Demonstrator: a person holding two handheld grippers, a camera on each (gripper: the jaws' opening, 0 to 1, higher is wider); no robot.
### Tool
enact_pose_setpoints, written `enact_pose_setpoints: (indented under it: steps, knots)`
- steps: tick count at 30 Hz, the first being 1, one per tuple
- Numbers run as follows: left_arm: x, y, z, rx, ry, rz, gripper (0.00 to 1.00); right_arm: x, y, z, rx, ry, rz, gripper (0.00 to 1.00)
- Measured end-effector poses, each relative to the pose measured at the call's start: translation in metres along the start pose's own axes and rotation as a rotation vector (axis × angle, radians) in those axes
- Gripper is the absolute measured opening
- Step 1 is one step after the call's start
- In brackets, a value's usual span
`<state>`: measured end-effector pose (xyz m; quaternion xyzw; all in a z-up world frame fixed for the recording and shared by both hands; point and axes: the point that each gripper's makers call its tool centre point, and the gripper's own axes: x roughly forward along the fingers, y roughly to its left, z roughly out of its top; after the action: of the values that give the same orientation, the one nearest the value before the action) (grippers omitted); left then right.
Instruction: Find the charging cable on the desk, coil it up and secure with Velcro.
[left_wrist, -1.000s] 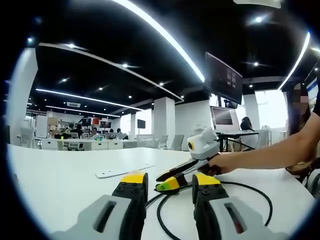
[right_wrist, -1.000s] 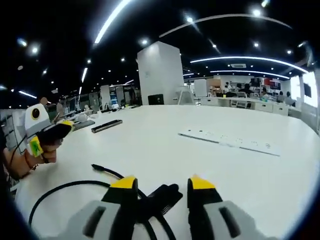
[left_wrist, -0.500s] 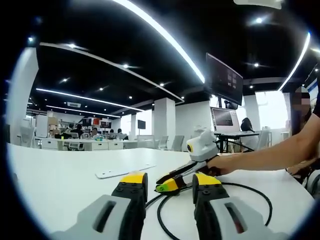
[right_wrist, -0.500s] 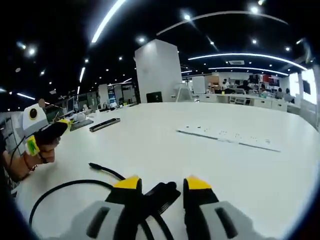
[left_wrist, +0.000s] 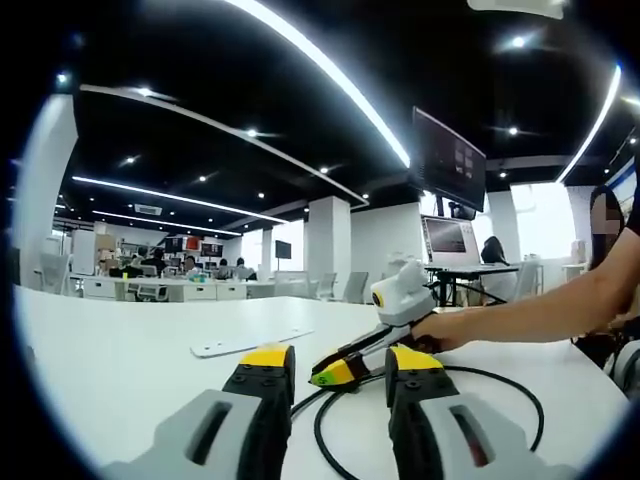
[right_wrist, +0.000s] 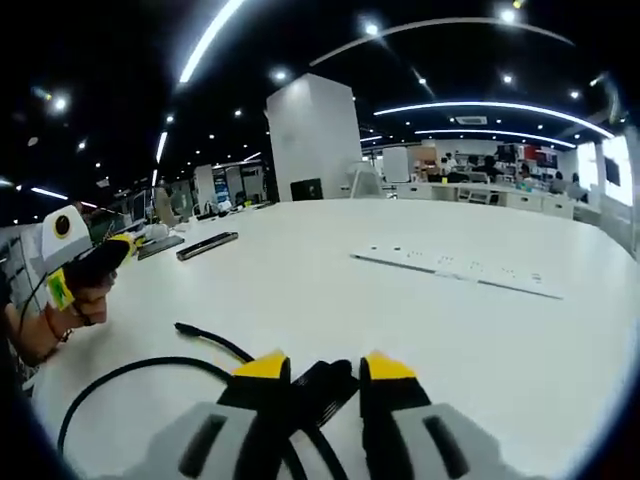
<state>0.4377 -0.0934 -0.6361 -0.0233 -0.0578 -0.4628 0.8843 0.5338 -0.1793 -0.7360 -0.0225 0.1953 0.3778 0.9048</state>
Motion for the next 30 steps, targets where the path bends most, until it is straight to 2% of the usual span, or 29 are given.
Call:
enact_pose_setpoints:
  steps: [16,19,22,30]
  knots:
    - [0.0,0.002,0.0,0.001,-0.001,0.001,0.37,0.0,-0.002,0.0,-0.012,0.004,-0.017,0.16]
    - [0.0,0.002,0.0,0.001,-0.001,0.002,0.37,0.0,-0.003,0.0,-0.018,0.005,-0.025,0.12]
    - [0.0,0.002,0.0,0.002,0.0,0.002,0.37,-0.001,-0.011,0.0,-0.037,0.016,-0.066,0.05]
    - [-0.001,0.001,0.0,0.001,-0.001,0.003,0.37,0.0,-0.01,0.0,-0.032,0.009,-0.057,0.04]
